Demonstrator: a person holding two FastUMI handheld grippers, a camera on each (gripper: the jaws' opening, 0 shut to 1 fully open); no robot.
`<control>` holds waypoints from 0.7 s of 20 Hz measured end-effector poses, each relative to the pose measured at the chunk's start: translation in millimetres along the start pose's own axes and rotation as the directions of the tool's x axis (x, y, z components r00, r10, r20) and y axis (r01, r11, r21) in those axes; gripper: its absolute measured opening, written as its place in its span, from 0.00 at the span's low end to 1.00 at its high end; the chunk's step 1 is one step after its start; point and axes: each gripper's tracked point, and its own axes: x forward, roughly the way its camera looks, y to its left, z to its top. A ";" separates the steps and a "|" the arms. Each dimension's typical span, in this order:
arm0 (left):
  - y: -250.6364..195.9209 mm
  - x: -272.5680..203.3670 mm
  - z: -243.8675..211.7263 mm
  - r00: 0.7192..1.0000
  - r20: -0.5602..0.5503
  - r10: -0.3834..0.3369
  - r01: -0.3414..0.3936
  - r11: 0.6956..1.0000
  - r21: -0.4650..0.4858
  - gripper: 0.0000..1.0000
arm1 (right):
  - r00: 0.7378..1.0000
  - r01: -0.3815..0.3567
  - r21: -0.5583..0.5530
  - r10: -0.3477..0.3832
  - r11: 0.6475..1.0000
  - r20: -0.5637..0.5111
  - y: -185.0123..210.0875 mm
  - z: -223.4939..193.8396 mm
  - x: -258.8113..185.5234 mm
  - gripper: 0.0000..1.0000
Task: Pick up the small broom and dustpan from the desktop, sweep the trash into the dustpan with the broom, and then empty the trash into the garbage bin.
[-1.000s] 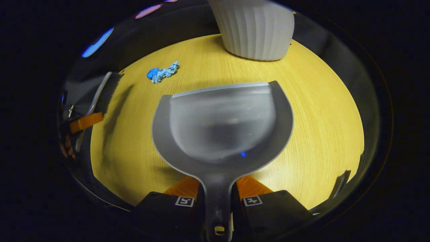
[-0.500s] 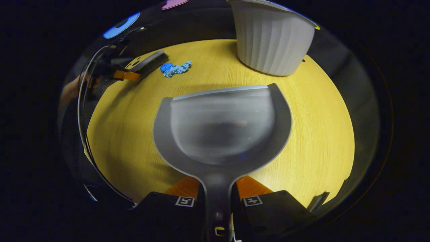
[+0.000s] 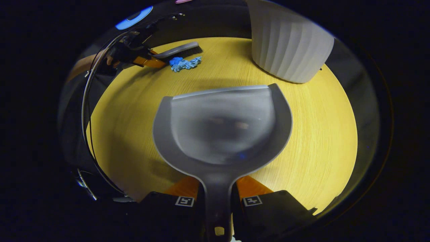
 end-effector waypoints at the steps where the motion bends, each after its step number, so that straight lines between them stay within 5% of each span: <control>1: -11.4 -1.8 1.4 1.000 0.000 -0.030 0.030 0.999 0.015 0.27 | 1.000 -0.004 -0.009 0.004 1.000 0.000 0.9 -0.2 -1.0 0.38; 6: -77.6 -19.9 15.5 0.983 -0.040 -0.181 0.184 0.978 0.093 0.27 | 0.999 -0.040 -0.056 0.040 0.998 -0.006 4.9 -2.1 -3.4 0.37; 12: -173.5 -50.2 22.4 0.929 -0.107 -0.355 0.365 0.926 0.099 0.24 | 0.999 -0.052 -0.074 0.052 0.996 0.001 5.6 -5.3 -3.5 0.37; 14: -199.6 -60.9 28.9 0.915 -0.102 -0.390 0.399 0.913 0.088 0.30 | 0.998 -0.054 -0.089 0.055 0.995 0.006 5.8 -5.7 -3.8 0.38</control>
